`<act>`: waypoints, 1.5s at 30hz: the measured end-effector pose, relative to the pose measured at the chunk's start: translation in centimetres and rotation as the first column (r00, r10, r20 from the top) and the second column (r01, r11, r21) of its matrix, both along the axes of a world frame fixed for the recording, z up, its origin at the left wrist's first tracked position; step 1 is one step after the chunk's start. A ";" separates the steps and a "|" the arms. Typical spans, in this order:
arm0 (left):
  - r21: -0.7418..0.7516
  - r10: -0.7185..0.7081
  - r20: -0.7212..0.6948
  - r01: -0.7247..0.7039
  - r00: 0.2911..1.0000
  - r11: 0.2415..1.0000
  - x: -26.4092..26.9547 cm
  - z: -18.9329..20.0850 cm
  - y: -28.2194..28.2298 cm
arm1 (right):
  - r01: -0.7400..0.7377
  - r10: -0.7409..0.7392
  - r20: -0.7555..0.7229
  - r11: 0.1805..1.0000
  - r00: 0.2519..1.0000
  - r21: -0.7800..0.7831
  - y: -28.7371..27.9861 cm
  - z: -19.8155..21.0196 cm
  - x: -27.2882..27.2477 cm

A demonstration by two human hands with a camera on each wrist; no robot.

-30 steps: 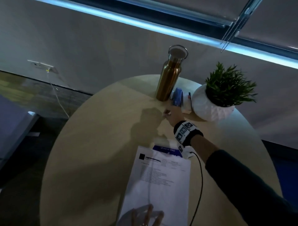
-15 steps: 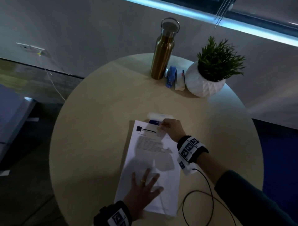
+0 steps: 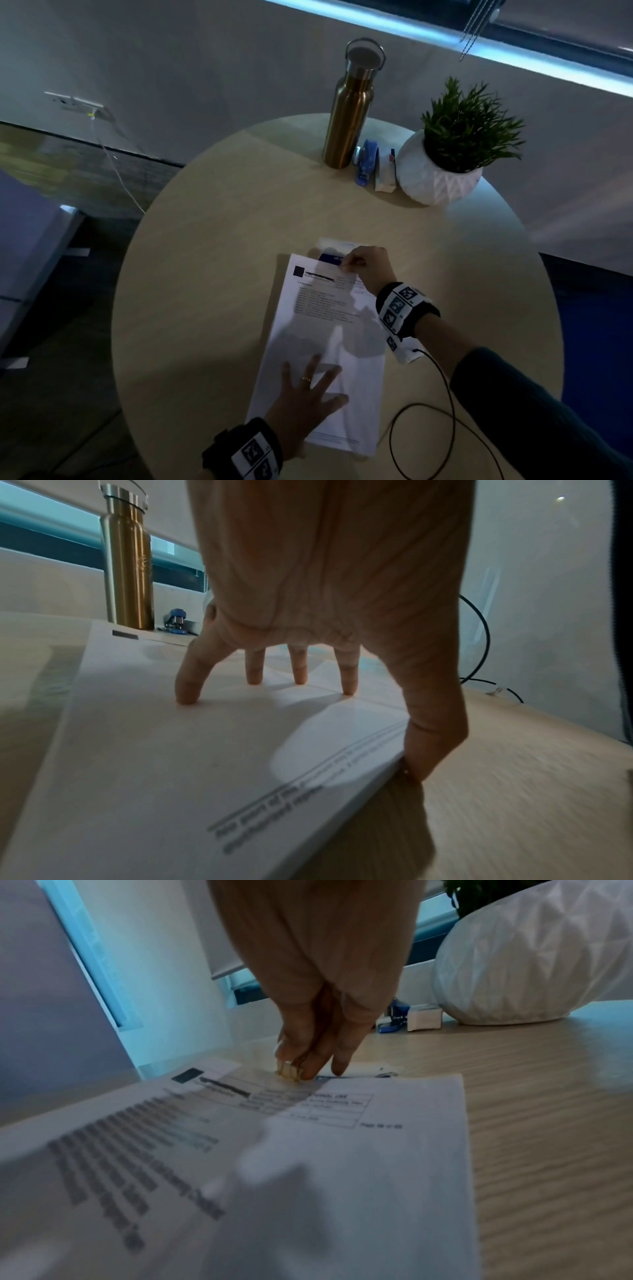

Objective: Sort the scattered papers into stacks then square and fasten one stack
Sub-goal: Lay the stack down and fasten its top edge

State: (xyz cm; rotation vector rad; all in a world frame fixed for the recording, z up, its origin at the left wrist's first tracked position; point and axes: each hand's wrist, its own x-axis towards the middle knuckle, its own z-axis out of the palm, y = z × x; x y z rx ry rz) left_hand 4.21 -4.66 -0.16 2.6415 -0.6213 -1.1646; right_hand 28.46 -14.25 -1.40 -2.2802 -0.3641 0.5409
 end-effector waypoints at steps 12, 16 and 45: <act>-0.195 0.127 -0.292 -0.189 0.948 0.962 3.3 2.3 0.8 | 0.143 -0.151 0.079 0.985 0.985 0.100 -0.5 0.8 -1.4; -0.346 0.489 -0.111 -0.495 0.865 0.797 7.9 3.8 3.2 | 0.164 -0.169 0.040 0.982 0.985 0.094 -2.6 1.9 -4.7; 0.141 0.266 0.163 -0.289 0.950 0.947 22.6 0.0 5.0 | 0.151 -0.155 -0.088 0.987 0.984 -0.045 -3.1 -0.5 -10.9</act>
